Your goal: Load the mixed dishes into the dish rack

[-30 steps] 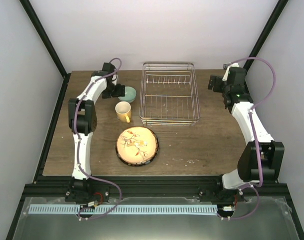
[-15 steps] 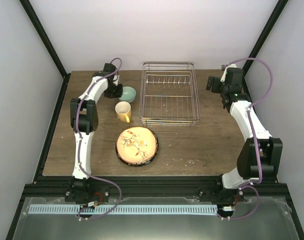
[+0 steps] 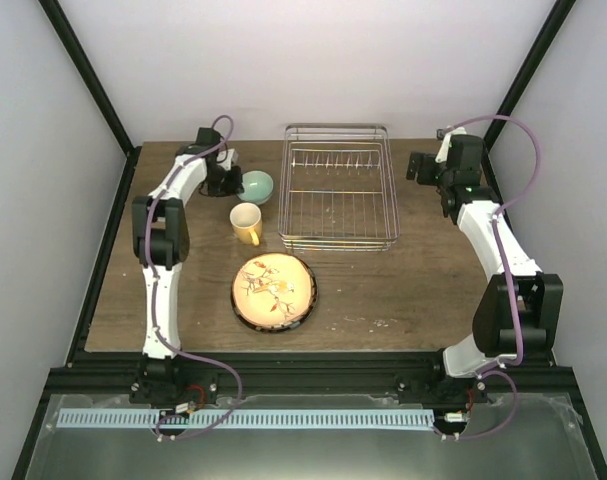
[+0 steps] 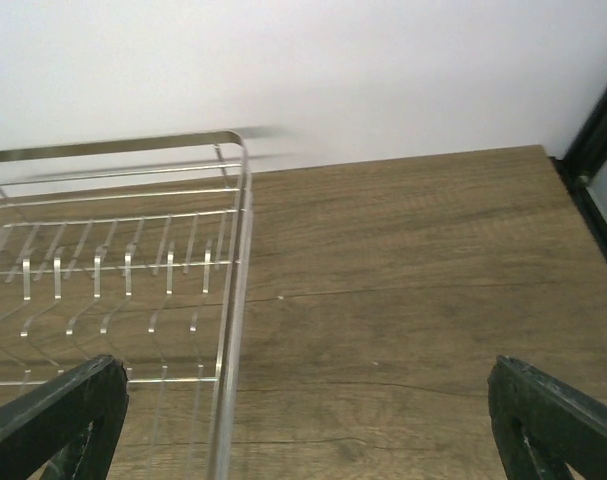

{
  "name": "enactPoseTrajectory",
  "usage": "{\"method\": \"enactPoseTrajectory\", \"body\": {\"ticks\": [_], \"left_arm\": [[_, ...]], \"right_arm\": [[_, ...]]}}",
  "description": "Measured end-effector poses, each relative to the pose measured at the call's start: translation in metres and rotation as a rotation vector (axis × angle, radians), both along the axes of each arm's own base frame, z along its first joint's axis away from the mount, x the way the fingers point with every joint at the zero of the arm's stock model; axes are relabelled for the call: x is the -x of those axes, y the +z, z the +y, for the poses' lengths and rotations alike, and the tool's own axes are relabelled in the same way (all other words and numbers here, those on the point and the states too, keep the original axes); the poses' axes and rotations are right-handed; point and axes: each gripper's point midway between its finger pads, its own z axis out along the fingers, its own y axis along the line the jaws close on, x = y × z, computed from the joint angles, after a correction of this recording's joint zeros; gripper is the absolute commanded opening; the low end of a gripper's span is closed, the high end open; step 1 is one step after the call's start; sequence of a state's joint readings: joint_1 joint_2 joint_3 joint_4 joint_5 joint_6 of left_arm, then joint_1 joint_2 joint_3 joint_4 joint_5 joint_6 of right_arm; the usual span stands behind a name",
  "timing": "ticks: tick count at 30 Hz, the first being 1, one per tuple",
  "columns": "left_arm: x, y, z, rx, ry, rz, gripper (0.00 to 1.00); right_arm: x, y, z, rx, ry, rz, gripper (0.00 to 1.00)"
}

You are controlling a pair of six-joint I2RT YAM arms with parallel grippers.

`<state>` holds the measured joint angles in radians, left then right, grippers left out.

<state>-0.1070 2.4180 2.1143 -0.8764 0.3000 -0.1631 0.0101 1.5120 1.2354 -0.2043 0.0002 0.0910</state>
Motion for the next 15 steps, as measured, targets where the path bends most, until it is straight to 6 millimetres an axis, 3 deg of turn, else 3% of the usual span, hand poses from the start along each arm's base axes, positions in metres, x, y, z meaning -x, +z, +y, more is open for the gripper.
{"method": "enactPoseTrajectory", "body": {"ticks": [4,10,15], "left_arm": [[0.004,0.011,0.006,0.116,0.021,-0.007,0.08],[-0.001,0.046,0.032,0.255,0.059,-0.095,0.06],[0.004,0.070,0.016,0.430,0.022,-0.154,0.04]], "right_arm": [[-0.001,0.003,0.013,-0.047,0.058,-0.013,1.00],[-0.002,0.008,0.028,-0.129,0.119,-0.028,1.00],[-0.003,0.009,0.046,-0.211,0.197,-0.031,0.95]]}}
